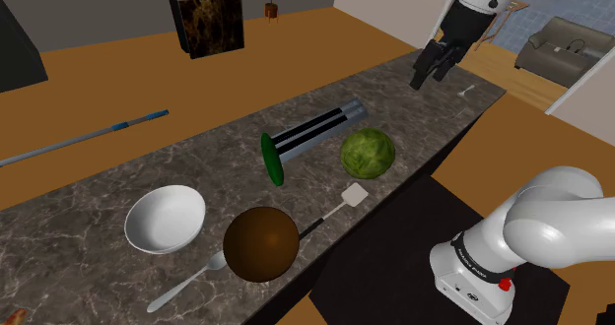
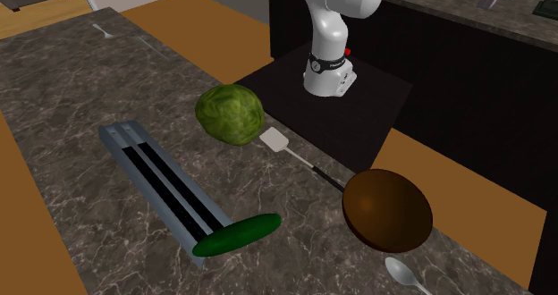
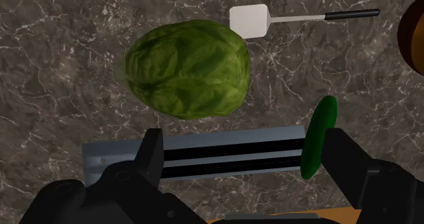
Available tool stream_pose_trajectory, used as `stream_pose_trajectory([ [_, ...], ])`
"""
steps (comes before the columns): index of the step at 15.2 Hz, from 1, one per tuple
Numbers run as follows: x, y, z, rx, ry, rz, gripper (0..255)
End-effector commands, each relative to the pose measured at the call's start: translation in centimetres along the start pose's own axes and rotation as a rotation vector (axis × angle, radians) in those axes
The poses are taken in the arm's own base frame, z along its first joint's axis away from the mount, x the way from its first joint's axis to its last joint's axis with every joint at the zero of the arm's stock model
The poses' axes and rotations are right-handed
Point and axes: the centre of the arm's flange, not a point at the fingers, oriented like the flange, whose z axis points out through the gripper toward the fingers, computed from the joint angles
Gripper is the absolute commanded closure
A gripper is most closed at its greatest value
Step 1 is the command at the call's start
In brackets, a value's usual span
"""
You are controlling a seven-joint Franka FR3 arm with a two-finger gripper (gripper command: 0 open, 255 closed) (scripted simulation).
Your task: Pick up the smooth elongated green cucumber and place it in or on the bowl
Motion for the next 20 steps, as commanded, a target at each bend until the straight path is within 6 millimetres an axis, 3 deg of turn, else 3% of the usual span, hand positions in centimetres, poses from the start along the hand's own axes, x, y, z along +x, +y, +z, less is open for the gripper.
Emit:
stream_pose_trajectory([
  [1, 0.0, 0.0, 0.0, 0.0, 0.0, 0.0, 0],
  [20, 8.0, -12.6, 19.3, 0.036, 0.085, 0.159, 0],
])
